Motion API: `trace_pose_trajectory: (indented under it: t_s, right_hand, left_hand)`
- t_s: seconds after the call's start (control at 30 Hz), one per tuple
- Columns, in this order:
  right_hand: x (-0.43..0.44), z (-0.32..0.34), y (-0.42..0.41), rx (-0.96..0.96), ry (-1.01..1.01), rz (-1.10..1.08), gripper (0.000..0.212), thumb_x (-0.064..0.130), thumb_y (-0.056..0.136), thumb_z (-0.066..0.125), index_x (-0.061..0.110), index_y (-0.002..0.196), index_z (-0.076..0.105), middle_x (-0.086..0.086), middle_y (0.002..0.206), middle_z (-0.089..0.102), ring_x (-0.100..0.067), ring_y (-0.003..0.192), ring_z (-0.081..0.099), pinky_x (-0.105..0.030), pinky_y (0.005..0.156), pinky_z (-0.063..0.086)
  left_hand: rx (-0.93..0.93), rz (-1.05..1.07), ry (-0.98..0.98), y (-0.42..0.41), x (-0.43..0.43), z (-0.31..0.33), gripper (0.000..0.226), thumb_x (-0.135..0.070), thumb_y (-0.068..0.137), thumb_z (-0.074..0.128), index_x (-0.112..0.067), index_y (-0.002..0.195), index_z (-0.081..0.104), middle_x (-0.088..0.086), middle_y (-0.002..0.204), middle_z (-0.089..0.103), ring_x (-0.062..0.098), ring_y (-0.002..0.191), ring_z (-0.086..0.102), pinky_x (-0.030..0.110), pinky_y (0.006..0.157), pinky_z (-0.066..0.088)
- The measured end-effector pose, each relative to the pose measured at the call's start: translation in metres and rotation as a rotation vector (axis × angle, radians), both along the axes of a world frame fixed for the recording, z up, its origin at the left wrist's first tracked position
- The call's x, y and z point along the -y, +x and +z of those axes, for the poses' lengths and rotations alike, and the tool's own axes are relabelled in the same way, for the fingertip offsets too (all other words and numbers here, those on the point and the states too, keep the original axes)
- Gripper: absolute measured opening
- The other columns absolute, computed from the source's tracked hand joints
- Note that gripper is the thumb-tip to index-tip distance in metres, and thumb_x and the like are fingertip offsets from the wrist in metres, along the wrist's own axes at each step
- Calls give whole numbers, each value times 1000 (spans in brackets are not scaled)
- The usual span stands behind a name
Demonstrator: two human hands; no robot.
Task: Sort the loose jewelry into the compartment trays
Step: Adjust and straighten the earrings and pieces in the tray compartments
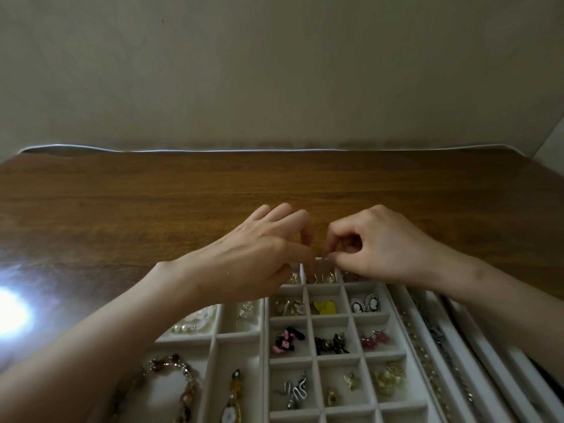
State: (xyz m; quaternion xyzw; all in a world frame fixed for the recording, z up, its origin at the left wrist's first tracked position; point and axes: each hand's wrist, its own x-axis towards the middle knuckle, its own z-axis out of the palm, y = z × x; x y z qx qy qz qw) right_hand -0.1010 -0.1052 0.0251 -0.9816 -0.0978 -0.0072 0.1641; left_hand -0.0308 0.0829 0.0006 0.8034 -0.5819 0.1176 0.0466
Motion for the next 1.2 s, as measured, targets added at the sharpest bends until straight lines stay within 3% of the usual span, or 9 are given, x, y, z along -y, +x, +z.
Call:
trace_pose_trajectory:
  t_s: [0.2, 0.43, 0.57, 0.7, 0.93, 1.07, 1.2]
  right_hand:
    - [-1, 0, -2, -53, -83, 18, 23, 39, 87, 52, 31, 98, 71, 11, 65, 62, -1, 51, 48, -8, 45, 28]
    - [2, -2, 0, -36, -90, 40, 26, 40, 87, 51, 33, 103, 70, 11, 69, 63, -1, 51, 48, -8, 45, 32]
    - [5, -1, -1, -38, -84, 69, 25, 40, 86, 50, 35, 101, 70, 10, 76, 67, -1, 57, 52, -2, 55, 35]
    - [7, -1, 0, -64, -81, 119, 23, 39, 86, 51, 35, 97, 70, 7, 79, 69, -5, 65, 59, -11, 54, 36]
    - [8, 0, 2, -61, -137, 132, 15, 41, 89, 48, 43, 85, 62, 7, 71, 65, -7, 58, 52, -12, 52, 28]
    - [9, -1, 2, -71, -140, 146, 21, 43, 90, 48, 38, 97, 67, 23, 74, 58, 7, 61, 51, -10, 53, 29]
    - [11, -2, 3, -51, -156, 168, 23, 42, 92, 46, 37, 95, 68, 15, 83, 67, 1, 65, 55, -9, 53, 32]
  left_hand:
    - [102, -17, 20, -3, 2, -3, 29, -16, 79, 63, -38, 98, 64, -6, 104, 50, 9, 89, 38, 24, 72, 27]
    - [106, -12, 26, -2, 0, -3, 30, -17, 79, 56, -37, 99, 64, -5, 105, 49, 9, 91, 36, 22, 70, 21]
    - [94, -17, 28, -1, 1, -2, 32, -14, 79, 58, -37, 100, 63, -6, 106, 48, 8, 91, 34, 22, 70, 20]
    - [22, -34, 17, -2, 2, -1, 36, -10, 78, 59, -39, 101, 62, -7, 108, 45, 5, 91, 30, 22, 73, 25]
    - [19, -14, 50, -1, 1, -2, 32, -17, 81, 47, -38, 102, 59, -6, 107, 46, 8, 91, 34, 24, 72, 28]
    - [-116, 57, -52, 2, -5, 13, 29, -27, 81, 33, -35, 97, 57, -11, 102, 43, 6, 93, 36, 26, 81, 37]
    - [-209, 79, 16, 12, -16, 26, 25, -36, 81, 37, -41, 88, 61, -14, 98, 43, 6, 96, 36, 32, 91, 36]
